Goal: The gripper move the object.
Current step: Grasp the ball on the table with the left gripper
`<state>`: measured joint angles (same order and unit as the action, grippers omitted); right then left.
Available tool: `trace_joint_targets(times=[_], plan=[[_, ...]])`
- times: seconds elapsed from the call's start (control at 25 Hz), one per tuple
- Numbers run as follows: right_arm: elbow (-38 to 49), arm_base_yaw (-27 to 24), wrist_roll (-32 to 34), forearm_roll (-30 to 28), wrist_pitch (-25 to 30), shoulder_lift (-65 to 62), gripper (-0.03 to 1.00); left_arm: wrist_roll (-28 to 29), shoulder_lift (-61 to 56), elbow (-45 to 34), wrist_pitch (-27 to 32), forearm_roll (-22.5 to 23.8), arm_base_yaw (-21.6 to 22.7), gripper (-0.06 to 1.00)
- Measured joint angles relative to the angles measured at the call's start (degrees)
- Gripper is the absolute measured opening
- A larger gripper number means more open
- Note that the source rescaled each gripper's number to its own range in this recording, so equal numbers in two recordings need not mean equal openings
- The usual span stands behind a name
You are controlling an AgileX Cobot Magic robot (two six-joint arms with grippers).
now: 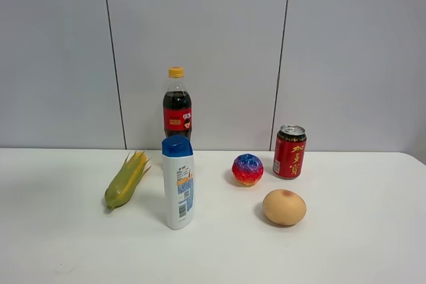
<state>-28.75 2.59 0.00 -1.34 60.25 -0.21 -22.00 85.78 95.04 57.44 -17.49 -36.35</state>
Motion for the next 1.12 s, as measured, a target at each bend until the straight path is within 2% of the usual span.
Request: trace_joint_targets(times=[0.16, 0.28, 0.56, 0.8, 0.96, 1.12], plan=[[0.0, 0.0, 0.0, 0.0, 0.0, 0.0, 1.0, 0.56, 3.22, 0.05, -3.33, 0.53, -6.91, 1.0], [0.0, 0.0, 0.0, 0.0, 0.0, 0.0, 1.0, 0.7, 5.95, 0.05, -6.43, 0.52, -8.87, 1.0], [0.0, 0.0, 0.0, 0.0, 0.0, 0.0, 1.0, 3.59, 14.87, 1.3, -13.25, 1.76, -8.67, 1.0], [0.0, 0.0, 0.0, 0.0, 0.0, 0.0, 1.0, 4.36, 24.83, 11.87, -14.05, 6.43, -8.23, 1.0], [0.0, 0.0, 0.0, 0.0, 0.0, 0.0, 1.0, 4.76, 31.76, 18.29, -14.18, 6.84, -8.21, 1.0], [0.0, 0.0, 0.0, 0.0, 0.0, 0.0, 1.0, 4.5, 37.65, 20.63, -16.54, 7.16, -7.99, 1.0]])
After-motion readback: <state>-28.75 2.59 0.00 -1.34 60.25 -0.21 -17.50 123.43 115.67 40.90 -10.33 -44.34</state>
